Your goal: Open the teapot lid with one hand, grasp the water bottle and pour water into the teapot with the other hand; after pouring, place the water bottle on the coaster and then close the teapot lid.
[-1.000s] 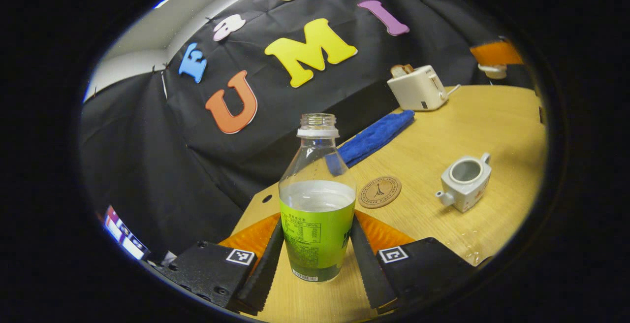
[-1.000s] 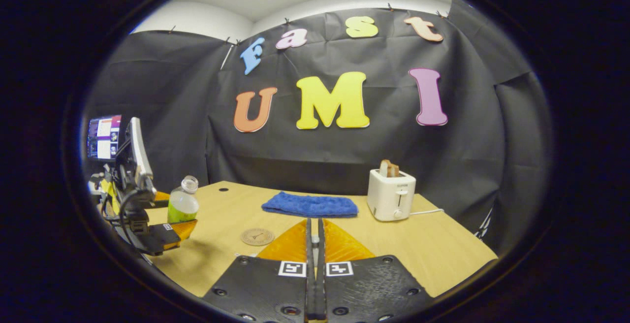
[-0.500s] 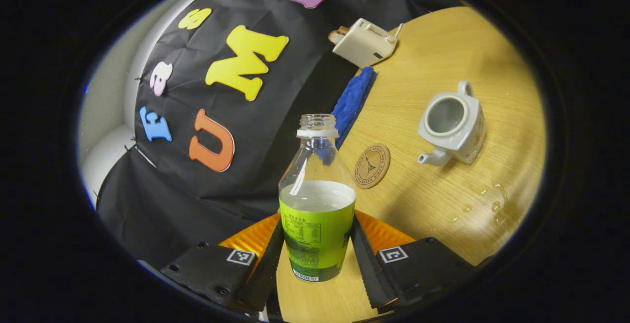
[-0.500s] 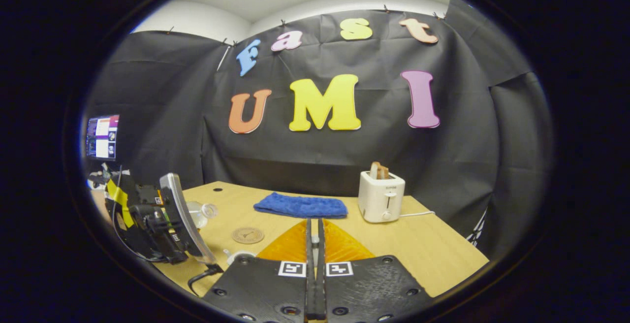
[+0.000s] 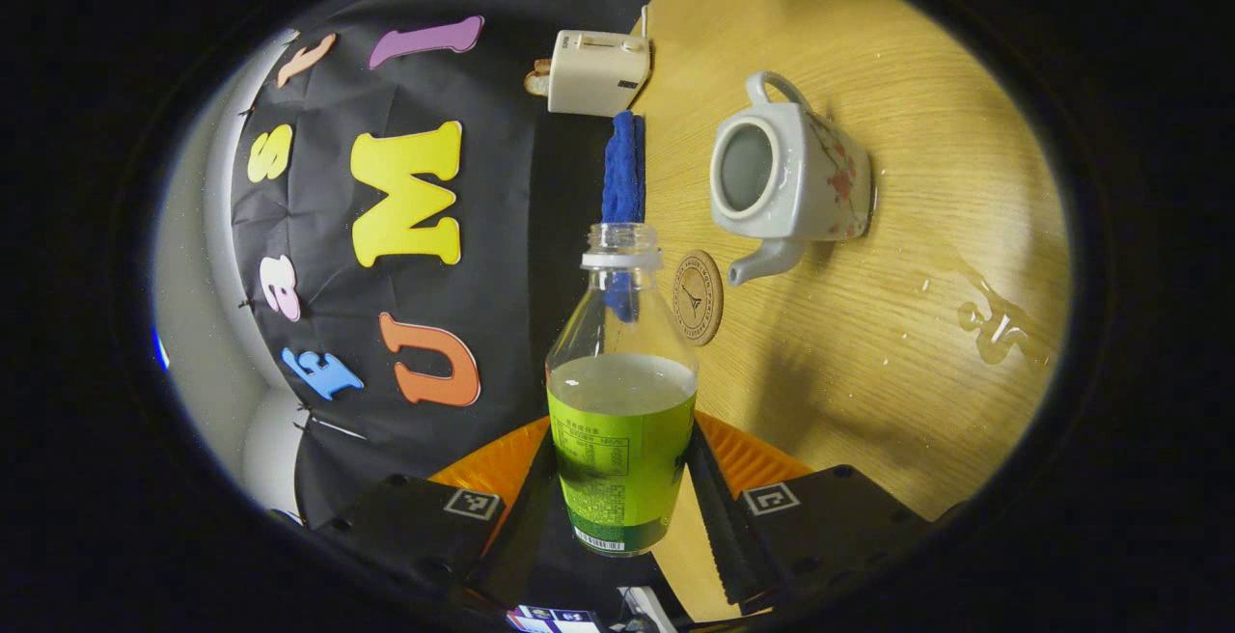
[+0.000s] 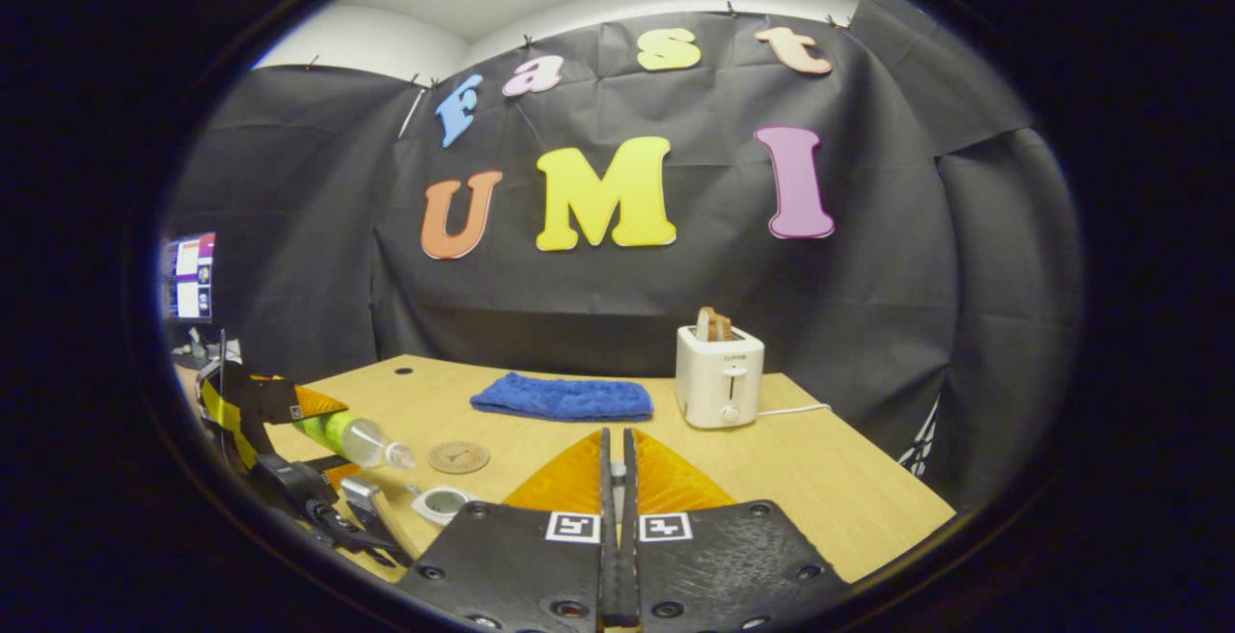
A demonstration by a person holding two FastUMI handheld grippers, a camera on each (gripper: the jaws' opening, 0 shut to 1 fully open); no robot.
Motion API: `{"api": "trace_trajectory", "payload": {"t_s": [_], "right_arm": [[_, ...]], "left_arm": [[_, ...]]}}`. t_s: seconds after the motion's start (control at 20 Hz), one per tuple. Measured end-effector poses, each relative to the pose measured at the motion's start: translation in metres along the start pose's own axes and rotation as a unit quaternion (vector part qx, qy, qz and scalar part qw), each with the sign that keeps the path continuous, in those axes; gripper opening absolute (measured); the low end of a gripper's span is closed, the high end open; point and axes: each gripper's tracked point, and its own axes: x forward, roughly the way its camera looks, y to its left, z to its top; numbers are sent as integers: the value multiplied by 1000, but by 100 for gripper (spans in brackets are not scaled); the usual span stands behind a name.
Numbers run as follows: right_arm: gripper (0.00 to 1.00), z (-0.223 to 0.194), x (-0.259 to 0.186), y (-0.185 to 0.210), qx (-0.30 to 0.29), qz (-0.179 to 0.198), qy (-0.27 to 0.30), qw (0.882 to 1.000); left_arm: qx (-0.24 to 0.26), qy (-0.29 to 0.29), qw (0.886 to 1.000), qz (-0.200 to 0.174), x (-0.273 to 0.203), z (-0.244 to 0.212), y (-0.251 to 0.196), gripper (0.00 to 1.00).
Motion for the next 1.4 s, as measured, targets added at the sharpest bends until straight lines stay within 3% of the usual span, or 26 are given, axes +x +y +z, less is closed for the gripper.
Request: {"api": "trace_trajectory", "payload": {"t_s": [0.25,0.7,1.4], "right_arm": [[0,0,-1,4,-9,4,1,1000],[0,-3,1,3,-7,3,5,1000],[0,-8,2,-10,0,4,16,1000]], "left_arm": [[81,-13,997,14,-8,19,9,76],[197,7,979,48,-2,27,26,76],[278,20,958,60,-11,36,40,76]]}}
